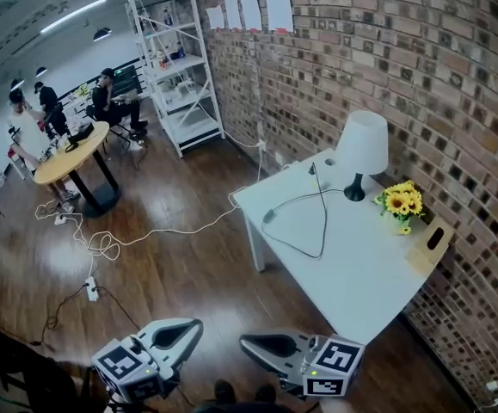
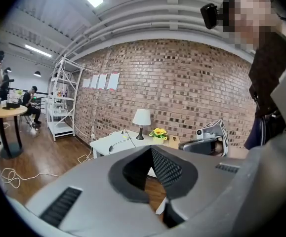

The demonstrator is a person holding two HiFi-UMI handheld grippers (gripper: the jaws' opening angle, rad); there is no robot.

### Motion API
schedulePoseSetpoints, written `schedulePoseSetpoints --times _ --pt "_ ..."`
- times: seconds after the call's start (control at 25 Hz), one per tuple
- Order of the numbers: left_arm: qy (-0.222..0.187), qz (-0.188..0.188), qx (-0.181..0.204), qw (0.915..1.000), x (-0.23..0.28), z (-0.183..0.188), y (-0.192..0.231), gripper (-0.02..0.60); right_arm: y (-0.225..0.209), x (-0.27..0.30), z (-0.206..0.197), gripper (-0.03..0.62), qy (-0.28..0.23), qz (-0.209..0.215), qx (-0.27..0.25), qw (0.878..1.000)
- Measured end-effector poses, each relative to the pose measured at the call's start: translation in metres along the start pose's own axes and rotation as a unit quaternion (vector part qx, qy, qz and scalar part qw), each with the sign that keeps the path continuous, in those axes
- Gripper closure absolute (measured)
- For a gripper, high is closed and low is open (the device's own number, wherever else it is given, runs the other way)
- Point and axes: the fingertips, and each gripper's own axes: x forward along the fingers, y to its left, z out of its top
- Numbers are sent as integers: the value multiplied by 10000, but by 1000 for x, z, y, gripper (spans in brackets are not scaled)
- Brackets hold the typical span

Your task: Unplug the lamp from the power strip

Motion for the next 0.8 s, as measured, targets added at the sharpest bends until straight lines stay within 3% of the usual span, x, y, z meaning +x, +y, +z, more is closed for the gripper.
schedulePoseSetpoints --times 0.2,0.32,0.8 --pt "-167 15 -113 9998 -1 8 11 560 5 13 13 605 -370 449 87 9983" --pt "-211 -21 -147 9997 5 9 13 560 1 11 10 605 -133 306 -149 9993" --pt "-384 -234 -443 9980 16 7 63 560 -30 50 8 605 202 121 -102 9997"
